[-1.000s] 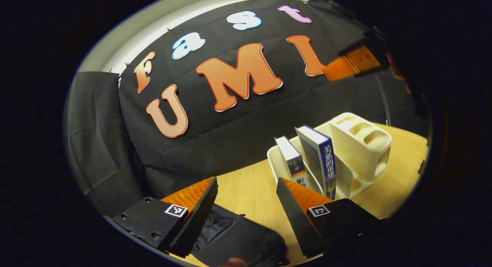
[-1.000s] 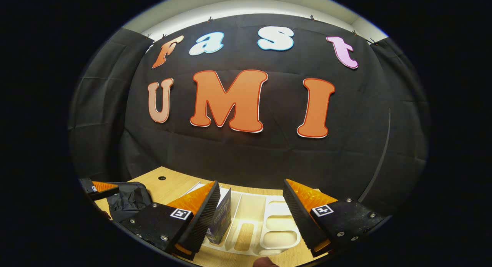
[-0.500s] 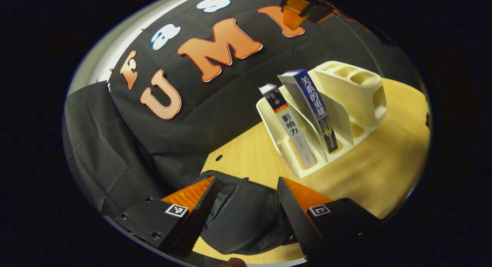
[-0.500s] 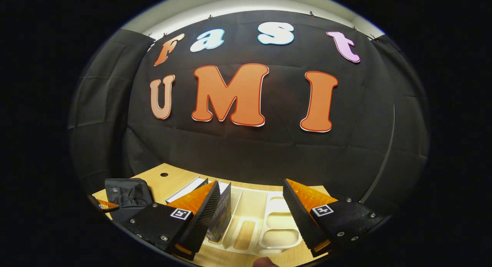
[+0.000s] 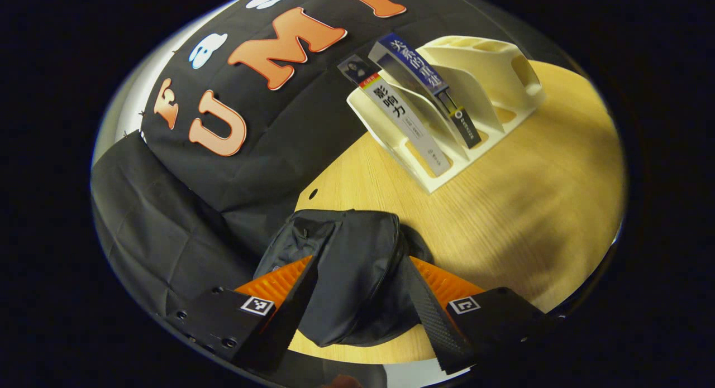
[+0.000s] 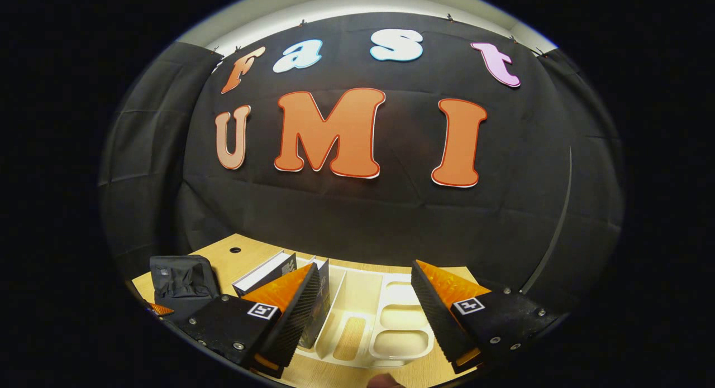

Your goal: Open the schoolbag, grab two books from the bookshelf and put them into the schoolbag.

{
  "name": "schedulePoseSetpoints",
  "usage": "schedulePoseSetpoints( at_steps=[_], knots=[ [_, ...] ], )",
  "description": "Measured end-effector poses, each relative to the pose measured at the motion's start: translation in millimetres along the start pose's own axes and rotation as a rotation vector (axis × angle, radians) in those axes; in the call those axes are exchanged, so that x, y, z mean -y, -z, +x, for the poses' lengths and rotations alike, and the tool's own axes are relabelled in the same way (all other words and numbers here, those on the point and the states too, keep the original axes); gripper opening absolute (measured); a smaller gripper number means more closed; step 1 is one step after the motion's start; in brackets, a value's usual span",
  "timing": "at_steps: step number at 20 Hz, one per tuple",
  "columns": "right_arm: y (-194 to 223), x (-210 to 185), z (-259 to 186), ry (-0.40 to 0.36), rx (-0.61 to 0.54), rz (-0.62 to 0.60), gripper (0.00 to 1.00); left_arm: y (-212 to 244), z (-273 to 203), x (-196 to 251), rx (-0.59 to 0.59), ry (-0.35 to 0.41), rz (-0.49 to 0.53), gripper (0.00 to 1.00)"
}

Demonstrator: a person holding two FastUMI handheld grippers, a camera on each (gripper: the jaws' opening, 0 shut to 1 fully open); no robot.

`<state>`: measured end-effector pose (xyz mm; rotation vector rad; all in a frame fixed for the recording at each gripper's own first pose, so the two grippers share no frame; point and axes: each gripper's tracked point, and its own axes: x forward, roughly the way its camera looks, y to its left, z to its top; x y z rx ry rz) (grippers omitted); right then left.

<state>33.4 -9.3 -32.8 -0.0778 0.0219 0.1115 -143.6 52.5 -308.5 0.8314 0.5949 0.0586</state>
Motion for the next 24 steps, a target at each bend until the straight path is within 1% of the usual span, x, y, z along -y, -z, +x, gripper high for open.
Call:
schedulePoseSetpoints(
  at_steps=[3, 6, 11, 14, 15, 16, 18, 19, 20, 21, 22, 23, 24],
  knots=[
    [0.2, 1.1, 0.7, 0.001, 0.001, 0.0, 0.98, 19.7, 8.9, -0.9, -0.046, -0.008, 0.048, 0.97],
    [1.0, 2.7, 1.4, 0.005, -0.006, -0.001, 0.98, 30.5, 15.6, -5.6, -0.072, -0.017, 0.07, 0.96],
    [-2.7, 8.5, 2.1, 0.021, 0.001, 0.004, 0.98, 33.0, 26.9, -26.1, -0.076, -0.065, 0.104, 0.87],
    [-6.7, 11.2, 2.4, 0.031, 0.006, -0.001, 0.98, 36.2, 42.0, -29.4, -0.092, -0.069, 0.127, 0.85],
    [-6.3, 12.1, 1.8, 0.035, 0.004, -0.001, 0.98, 35.4, 48.1, -31.2, -0.095, -0.072, 0.134, 0.81],
    [-7.1, 11.9, 1.6, 0.035, 0.003, -0.003, 0.98, 34.2, 52.3, -31.6, -0.094, -0.065, 0.142, 0.8],
    [-8.0, 12.6, 1.0, 0.04, -0.001, -0.013, 0.98, 30.9, 59.5, -35.4, -0.094, -0.047, 0.15, 0.74],
    [-7.9, 12.5, 0.6, 0.043, -0.003, -0.019, 0.98, 28.2, 62.5, -35.3, -0.092, -0.026, 0.146, 0.66],
    [-8.3, 11.4, 0.7, 0.042, -0.007, -0.024, 0.98, 27.8, 63.5, -35.3, -0.097, -0.001, 0.139, 0.7],
    [-9.3, 10.2, 1.6, 0.043, -0.01, -0.027, 0.98, 25.0, 65.9, -36.2, -0.098, 0.029, 0.133, 0.54],
    [-10.1, 8.4, 2.6, 0.042, -0.015, -0.029, 0.98, 22.9, 65.5, -38.5, -0.097, 0.056, 0.125, 0.5],
    [-11.0, 5.9, 3.0, 0.042, -0.017, -0.03, 0.98, 20.5, 65.6, -41.5, -0.099, 0.086, 0.122, 0.3],
    [-12.4, 3.5, 4.7, 0.044, -0.022, -0.033, 0.98, 19.8, 62.4, -42.8, -0.1, 0.12, 0.117, 0.34]
  ],
)
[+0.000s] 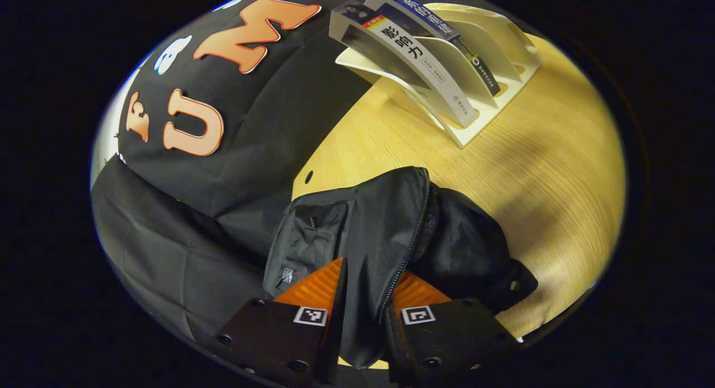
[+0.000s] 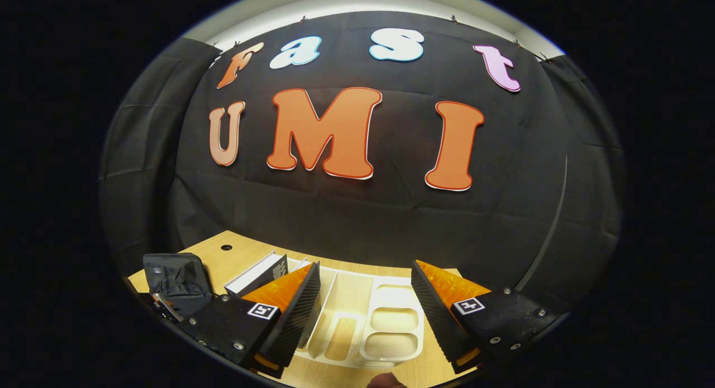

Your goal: Open the schoolbag, grab two books from the bookshelf and put them into the schoolbag.

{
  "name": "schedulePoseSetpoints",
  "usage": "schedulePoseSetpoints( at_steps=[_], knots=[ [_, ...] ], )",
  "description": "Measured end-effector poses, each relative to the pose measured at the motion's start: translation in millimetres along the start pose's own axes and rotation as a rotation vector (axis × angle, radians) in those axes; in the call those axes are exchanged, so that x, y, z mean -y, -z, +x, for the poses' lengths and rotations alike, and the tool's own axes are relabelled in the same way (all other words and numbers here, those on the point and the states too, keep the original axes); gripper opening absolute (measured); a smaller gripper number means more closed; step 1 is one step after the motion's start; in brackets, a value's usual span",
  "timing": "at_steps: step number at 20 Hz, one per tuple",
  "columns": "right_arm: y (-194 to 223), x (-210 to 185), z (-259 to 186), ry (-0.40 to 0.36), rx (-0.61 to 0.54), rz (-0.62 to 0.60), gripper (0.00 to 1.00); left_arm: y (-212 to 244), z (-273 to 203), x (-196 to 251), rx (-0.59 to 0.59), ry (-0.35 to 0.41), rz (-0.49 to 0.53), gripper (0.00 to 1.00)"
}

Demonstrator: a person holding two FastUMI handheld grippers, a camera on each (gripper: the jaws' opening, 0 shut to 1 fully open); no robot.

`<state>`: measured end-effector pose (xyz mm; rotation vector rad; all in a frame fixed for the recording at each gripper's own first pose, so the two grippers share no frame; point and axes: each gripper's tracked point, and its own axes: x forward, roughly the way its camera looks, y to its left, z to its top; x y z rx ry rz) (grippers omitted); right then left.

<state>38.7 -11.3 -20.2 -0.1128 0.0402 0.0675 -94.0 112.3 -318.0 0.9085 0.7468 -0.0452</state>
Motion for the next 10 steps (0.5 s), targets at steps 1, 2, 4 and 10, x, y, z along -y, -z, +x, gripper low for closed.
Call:
schedulePoseSetpoints(
  at_steps=[1, 2, 4, 10],
  knots=[
    [0.4, -3.3, 1.3, -0.001, -0.005, -0.003, 0.98, -2.2, -1.0, -2.2, 0.003, 0.028, -0.002, 0.25],
    [-1.5, -7.7, 3.1, -0.003, -0.011, -0.008, 0.98, -4.4, -3.1, -6.1, 0.009, 0.057, -0.008, 0.21],
    [-3.8, -17.1, 6.7, -0.007, -0.024, -0.023, 0.98, -5.9, -6.1, -11.1, 0.015, 0.126, -0.028, 0.12],
    [0.4, -52.1, 17.0, -0.032, -0.101, -0.039, 0.98, -13.4, -7.0, -35.4, 0.013, 0.321, -0.105, 0.07]
  ],
)
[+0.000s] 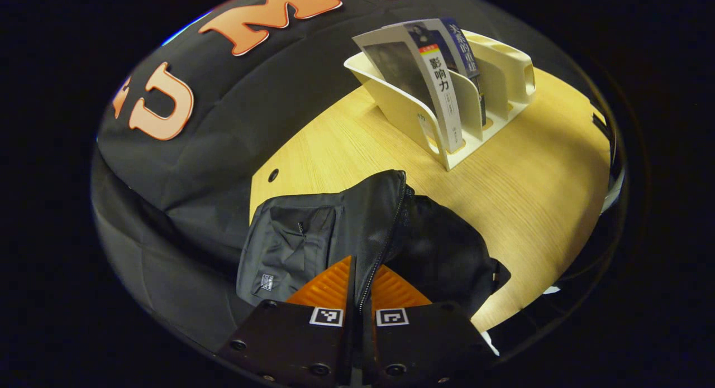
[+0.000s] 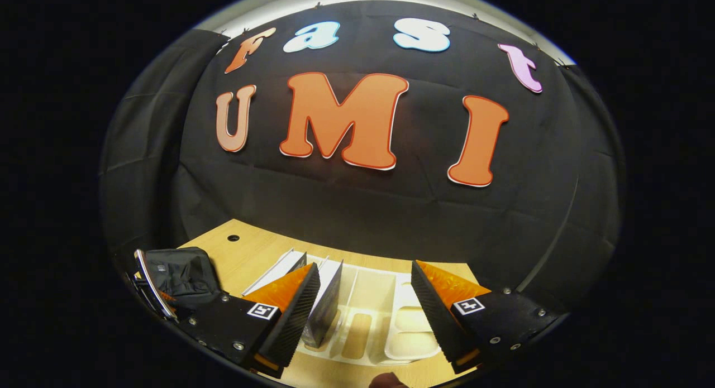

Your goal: Open the schoolbag, grab two books from the bookshelf and put them into the schoolbag.

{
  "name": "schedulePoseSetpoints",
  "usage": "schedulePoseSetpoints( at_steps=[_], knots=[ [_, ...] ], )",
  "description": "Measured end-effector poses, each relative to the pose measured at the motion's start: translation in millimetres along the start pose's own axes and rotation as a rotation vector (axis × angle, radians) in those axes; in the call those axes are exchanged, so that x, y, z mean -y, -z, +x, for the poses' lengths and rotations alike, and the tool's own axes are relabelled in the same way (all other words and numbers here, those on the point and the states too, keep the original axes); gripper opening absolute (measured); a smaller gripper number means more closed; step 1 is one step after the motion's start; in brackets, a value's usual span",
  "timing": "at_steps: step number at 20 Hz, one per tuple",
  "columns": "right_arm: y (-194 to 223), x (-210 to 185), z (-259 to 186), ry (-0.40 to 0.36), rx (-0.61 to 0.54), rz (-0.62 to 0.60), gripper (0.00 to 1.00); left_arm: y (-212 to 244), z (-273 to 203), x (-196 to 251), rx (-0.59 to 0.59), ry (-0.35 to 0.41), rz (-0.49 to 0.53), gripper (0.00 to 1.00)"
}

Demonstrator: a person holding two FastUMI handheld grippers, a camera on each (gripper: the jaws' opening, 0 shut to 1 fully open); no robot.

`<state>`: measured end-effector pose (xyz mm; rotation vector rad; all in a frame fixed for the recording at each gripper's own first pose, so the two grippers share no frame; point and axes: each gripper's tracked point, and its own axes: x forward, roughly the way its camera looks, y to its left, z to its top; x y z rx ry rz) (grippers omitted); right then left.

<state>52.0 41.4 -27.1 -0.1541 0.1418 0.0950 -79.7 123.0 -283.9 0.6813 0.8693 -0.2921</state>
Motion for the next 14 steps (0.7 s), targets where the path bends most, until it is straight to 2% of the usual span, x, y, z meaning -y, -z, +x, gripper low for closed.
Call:
schedulePoseSetpoints(
  at_steps=[4, 5, 9, 14],
  knots=[
    [-0.8, -18.5, 10.7, 0.002, -0.052, -0.026, 0.98, -9.3, -10.0, -19.2, -0.002, 0.109, -0.026, 0.07],
    [2.1, -21.9, 13.6, 0.008, -0.08, -0.027, 0.98, -12.7, -12.8, -30.0, -0.006, 0.102, -0.035, 0.07],
    [3.0, -40.1, 24.6, 0.008, -0.146, -0.026, 0.98, -29.4, -23.5, -48.9, 0.003, 0.179, -0.085, 0.06],
    [3.5, -60.7, 35.5, -0.002, -0.224, -0.043, 0.98, -32.1, -21.5, -69.6, -0.015, 0.242, -0.058, 0.07]
  ],
)
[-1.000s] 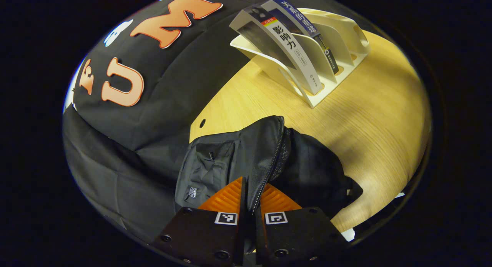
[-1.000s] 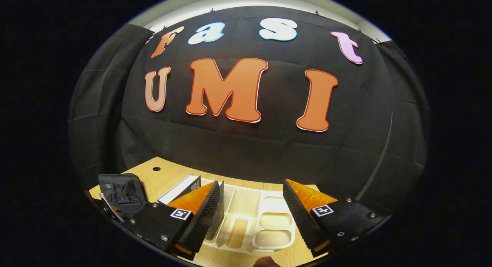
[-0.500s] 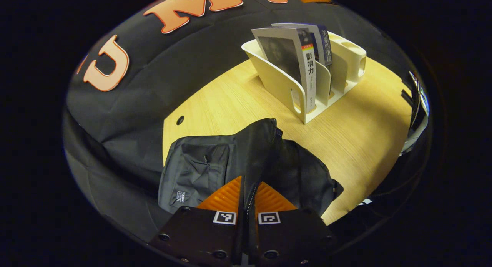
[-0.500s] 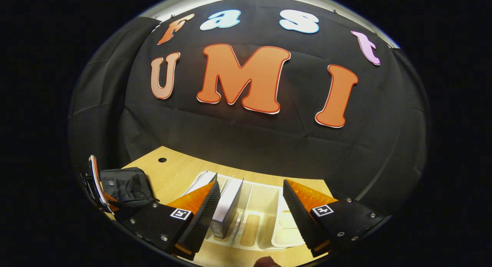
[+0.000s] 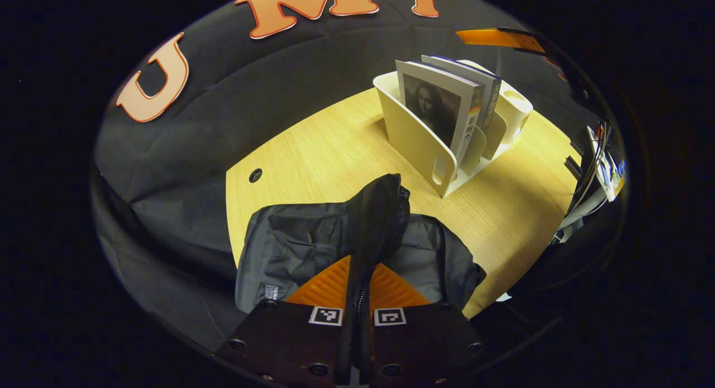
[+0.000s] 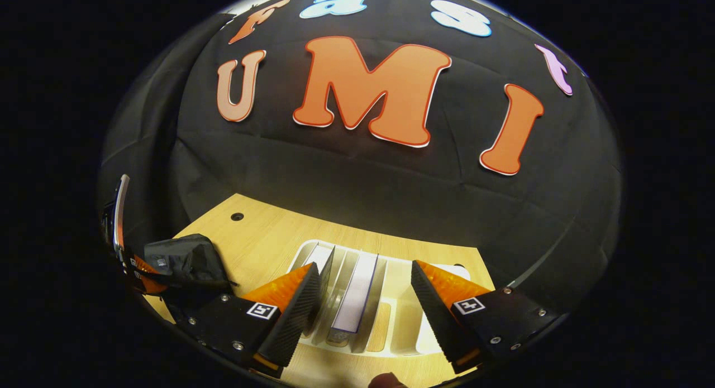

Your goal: Open the schoolbag, grab two books from the bookshelf and put them into the schoolbag.

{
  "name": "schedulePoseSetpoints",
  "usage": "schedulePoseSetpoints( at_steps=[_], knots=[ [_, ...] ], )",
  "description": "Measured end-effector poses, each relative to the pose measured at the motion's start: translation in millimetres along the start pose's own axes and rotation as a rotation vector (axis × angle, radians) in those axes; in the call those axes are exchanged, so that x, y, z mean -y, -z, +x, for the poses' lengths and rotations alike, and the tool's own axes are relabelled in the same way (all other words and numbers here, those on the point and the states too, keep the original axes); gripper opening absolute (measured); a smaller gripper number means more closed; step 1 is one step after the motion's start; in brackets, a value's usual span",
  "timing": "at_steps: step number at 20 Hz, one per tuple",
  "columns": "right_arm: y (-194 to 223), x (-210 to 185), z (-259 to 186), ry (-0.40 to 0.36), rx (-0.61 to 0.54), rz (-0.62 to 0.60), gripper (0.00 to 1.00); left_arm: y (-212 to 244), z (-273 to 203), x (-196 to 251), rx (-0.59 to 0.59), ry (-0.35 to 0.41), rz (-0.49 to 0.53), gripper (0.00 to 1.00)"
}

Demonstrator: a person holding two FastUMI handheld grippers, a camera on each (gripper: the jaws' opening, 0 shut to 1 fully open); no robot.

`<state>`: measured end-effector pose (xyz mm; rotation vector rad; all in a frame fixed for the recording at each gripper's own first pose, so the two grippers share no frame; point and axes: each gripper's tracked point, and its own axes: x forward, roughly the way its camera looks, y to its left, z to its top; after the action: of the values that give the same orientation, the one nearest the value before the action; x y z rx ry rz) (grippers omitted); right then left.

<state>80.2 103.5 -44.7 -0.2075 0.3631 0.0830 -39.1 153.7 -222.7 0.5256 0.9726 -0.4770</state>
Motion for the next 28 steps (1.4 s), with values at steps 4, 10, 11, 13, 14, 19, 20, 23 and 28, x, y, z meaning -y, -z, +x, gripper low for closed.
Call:
schedulePoseSetpoints(
  at_steps=[4, 10, 11, 13, 14, 19, 20, 23, 28],
  knots=[
    [3.6, -11.2, 8.9, -0.006, -0.081, 0.048, 0.99, -7.0, -7.8, -8.5, 0.0, 0.072, -0.024, 0.06],
    [7.2, -34.1, 23.0, -0.022, -0.205, 0.051, 0.99, -23.1, -23.4, -33.4, -0.037, 0.173, -0.04, 0.06],
    [11.1, -44.6, 29.0, -0.045, -0.231, 0.055, 0.99, -24.3, -23.5, -37.6, -0.047, 0.186, -0.034, 0.06],
    [19.5, -55.7, 36.7, -0.068, -0.296, 0.063, 0.99, -25.7, -25.2, -41.3, -0.058, 0.222, -0.02, 0.06],
    [22.6, -59.3, 39.3, -0.07, -0.329, 0.068, 0.99, -26.8, -26.7, -42.8, -0.064, 0.241, -0.016, 0.06],
    [35.9, -84.4, 43.6, -0.147, -0.496, 0.159, 0.99, -35.5, -30.4, -51.6, -0.084, 0.293, 0.031, 0.06],
    [36.2, -84.3, 46.2, -0.143, -0.512, 0.157, 0.99, -35.2, -32.3, -53.6, -0.092, 0.302, 0.039, 0.06],
    [43.2, -81.4, 55.4, -0.106, -0.566, 0.128, 0.97, -37.5, -33.4, -54.4, -0.114, 0.343, 0.072, 0.06],
    [61.7, -87.1, 67.7, -0.083, -0.681, 0.149, 0.83, -40.6, -32.8, -60.3, -0.127, 0.36, 0.113, 0.06]
  ],
)
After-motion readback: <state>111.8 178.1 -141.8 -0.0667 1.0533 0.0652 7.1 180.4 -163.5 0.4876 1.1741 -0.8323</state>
